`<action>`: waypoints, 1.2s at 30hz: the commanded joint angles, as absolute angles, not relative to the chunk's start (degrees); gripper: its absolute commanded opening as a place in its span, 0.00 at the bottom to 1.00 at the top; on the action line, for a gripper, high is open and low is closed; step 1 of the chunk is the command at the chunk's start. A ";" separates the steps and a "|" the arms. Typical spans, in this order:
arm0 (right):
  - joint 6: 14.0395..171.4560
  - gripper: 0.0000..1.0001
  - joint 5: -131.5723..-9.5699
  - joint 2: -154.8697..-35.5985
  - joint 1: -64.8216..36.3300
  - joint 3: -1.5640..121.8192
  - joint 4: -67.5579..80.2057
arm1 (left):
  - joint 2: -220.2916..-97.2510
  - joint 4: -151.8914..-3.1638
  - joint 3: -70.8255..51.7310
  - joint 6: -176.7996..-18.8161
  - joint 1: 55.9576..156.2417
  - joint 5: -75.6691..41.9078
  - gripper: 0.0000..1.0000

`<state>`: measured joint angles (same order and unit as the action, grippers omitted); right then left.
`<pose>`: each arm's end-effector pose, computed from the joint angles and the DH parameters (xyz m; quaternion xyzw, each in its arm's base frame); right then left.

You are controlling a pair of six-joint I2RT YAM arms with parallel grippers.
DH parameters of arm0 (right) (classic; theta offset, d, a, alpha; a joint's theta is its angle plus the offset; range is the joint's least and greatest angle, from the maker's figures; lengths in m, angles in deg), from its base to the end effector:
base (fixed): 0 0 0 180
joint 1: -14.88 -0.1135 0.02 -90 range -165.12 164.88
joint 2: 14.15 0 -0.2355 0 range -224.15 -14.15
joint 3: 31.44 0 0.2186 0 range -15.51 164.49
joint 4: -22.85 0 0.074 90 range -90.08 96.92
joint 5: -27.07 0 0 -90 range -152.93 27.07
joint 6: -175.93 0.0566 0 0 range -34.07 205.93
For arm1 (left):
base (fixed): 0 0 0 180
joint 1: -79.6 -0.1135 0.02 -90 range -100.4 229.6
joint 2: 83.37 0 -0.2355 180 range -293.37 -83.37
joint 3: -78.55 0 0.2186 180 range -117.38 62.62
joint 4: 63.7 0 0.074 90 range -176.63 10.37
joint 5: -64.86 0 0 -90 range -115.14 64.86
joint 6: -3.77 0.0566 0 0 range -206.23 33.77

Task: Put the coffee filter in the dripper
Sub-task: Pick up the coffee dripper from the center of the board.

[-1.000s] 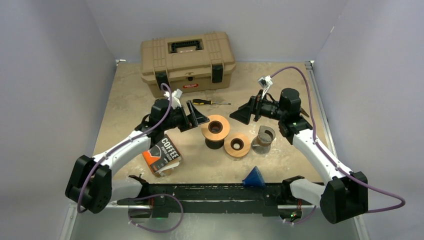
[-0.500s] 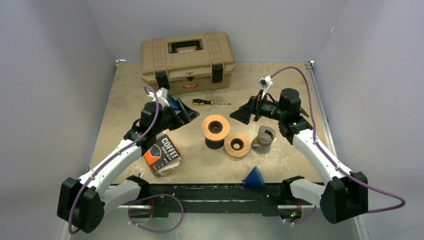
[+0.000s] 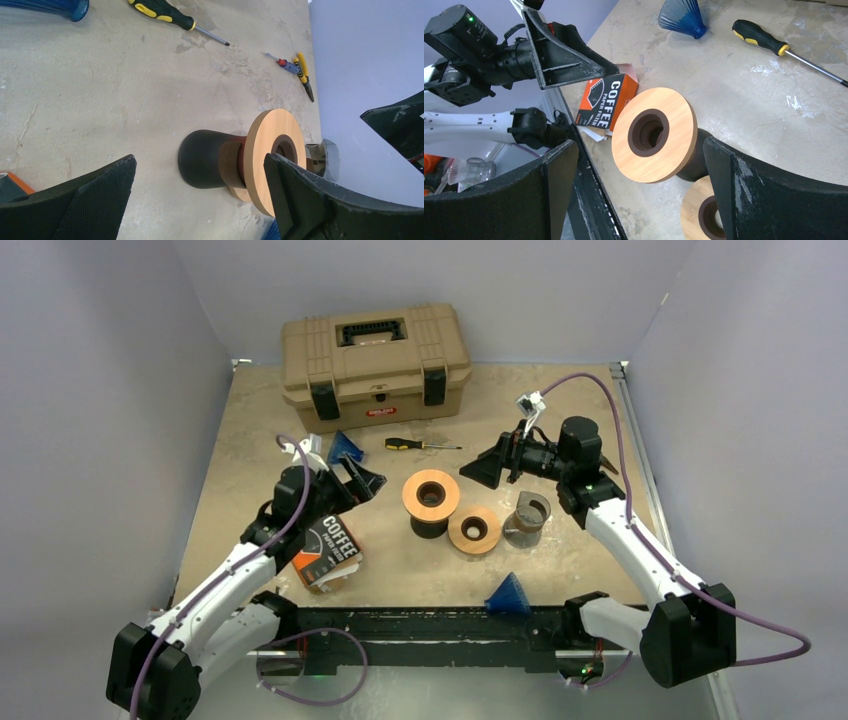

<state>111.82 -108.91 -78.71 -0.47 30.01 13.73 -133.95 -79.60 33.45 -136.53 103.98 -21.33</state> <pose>0.2283 0.1049 0.2903 -0.1783 0.7361 0.4881 0.4338 0.1893 -0.0899 0.2270 -0.1669 0.8087 -0.3635 0.4312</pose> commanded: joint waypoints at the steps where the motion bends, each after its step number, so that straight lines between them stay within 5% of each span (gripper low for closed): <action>1: 110.60 0.99 -109.84 -78.22 -0.32 30.82 13.18 | -134.34 -83.81 31.18 -133.20 103.59 -21.26 1.00; 36: 110.81 0.99 -110.52 -81.96 -0.32 30.73 15.98 | -147.94 -87.56 23.25 -127.02 103.51 -31.64 0.99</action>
<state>111.41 -109.15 -82.03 -0.47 29.97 14.27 -145.91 -90.40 26.63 -129.17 103.98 -29.74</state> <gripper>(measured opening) 0.987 0.994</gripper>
